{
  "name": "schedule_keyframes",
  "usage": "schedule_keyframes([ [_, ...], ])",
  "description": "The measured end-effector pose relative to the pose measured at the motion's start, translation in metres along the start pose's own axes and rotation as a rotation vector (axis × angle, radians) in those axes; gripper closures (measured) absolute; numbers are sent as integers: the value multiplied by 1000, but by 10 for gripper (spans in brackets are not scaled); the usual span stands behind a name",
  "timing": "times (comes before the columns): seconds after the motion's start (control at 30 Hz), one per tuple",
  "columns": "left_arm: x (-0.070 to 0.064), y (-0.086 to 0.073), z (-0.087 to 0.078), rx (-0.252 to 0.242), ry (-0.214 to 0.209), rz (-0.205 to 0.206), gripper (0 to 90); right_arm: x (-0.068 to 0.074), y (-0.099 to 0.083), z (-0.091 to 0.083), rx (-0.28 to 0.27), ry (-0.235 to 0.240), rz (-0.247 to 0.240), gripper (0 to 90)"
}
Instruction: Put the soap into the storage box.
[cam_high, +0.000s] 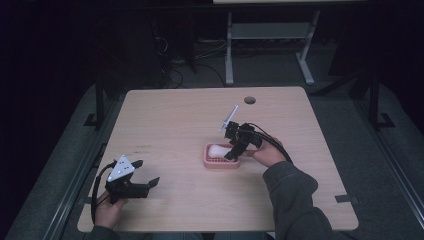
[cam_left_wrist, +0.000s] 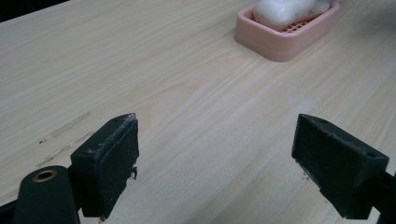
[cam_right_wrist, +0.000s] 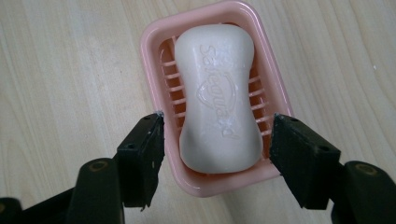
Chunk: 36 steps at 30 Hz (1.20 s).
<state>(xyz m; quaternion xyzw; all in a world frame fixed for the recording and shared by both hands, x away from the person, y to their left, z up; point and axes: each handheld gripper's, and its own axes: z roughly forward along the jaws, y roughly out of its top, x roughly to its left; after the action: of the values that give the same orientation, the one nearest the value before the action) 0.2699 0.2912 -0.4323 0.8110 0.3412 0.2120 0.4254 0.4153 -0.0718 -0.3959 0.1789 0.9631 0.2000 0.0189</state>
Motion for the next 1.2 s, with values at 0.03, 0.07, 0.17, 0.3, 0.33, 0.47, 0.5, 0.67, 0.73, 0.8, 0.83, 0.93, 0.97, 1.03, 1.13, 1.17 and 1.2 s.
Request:
schedule_keyframes([
  [0.03, 0, 0, 0, 0, 1, 0, 145, 0, -1, 0, -1, 0, 2, 345],
  [0.07, 0, 0, 0, 0, 1, 0, 145, 1, -2, 0, -2, -1, 4, 344],
  [0.17, 0, 0, 0, -1, 1, 3, 145, 1, -4, -1, -9, -3, 6, 344],
  [0.3, 0, 0, -1, -3, 1, 3, 145, 2, -6, -3, -15, -7, 7, 341],
  [0.33, 0, 0, -1, -2, 1, 2, 145, 3, -7, -5, -15, -4, 12, 337],
  [0.47, 0, 0, 0, 1, 2, 6, 145, 5, -8, -8, -18, -17, 1, 333],
  [0.5, 0, 0, 0, 1, 1, 5, 145, 5, -8, -9, -20, -18, 4, 331],
  [0.67, 0, 0, 0, 1, 0, 6, 145, 5, -11, -12, -23, -24, 8, 321],
  [0.73, 0, 0, 0, 1, 1, 5, 145, 6, -12, -13, -20, -24, 11, 319],
  [0.8, -1, 0, 0, 1, 1, 4, 145, 6, -14, -14, -15, -31, 13, 313],
  [0.83, -1, 0, 0, 1, 1, 4, 145, 6, -14, -14, -15, -31, 13, 313],
  [0.93, -1, 0, 0, 4, 1, 3, 145, 5, -16, -16, -16, -34, 17, 310],
  [0.97, -1, 0, 0, 5, 1, 3, 145, 6, -17, -17, -17, -35, 22, 310],
  [1.03, -1, 0, 0, 5, 1, 3, 145, 6, -19, -19, -13, -36, 25, 309],
  [1.13, -1, 0, 0, 10, 2, 7, 145, 5, -24, -20, -31, -37, 30, 310],
  [1.17, -1, 0, 0, 9, 3, 6, 145, 5, -24, -20, -31, -37, 30, 310],
  [1.2, -1, 0, 0, 8, 3, 6, 145, 5, -26, -20, -30, -38, 37, 310],
])
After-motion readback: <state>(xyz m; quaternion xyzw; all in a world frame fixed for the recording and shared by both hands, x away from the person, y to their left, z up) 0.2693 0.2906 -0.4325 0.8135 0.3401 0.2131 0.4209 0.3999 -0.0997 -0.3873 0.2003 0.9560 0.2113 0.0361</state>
